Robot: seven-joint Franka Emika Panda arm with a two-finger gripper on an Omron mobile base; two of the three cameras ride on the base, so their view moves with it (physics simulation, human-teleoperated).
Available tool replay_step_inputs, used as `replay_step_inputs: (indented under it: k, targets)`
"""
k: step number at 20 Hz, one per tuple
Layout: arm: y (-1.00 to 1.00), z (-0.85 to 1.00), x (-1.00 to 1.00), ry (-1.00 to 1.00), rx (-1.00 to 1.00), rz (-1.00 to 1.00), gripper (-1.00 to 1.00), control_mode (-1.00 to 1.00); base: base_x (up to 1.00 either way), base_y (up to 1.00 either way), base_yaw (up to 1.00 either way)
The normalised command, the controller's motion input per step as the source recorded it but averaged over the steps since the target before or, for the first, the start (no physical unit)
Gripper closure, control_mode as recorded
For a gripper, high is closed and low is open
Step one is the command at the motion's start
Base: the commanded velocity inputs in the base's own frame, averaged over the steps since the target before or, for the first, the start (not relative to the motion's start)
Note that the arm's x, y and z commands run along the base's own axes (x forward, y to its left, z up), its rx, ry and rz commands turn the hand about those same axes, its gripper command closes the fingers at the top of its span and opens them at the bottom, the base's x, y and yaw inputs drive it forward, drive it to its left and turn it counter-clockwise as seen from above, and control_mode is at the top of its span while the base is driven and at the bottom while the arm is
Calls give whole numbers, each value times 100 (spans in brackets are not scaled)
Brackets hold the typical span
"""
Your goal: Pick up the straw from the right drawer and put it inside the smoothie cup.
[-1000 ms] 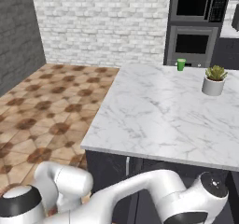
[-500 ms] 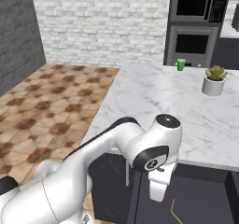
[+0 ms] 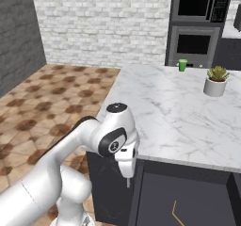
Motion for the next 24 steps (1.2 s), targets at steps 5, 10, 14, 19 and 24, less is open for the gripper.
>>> replay_step_inputs:
  k: [5,10,14,19,24]
  targets:
    - [12,-4,6,0,-7,7,-100,-100,0,0,0]
    - [1,-1,-5,0,0,4,-100,-100,0,0,0]
    - [4,0,-7,-4,0,18,-100,-100,0,0,0]
    - [0,0,2,4,0,32,-100,-100,0,0,0]
    - [0,0,4,6,0,11,-100,-100,0,0,0]
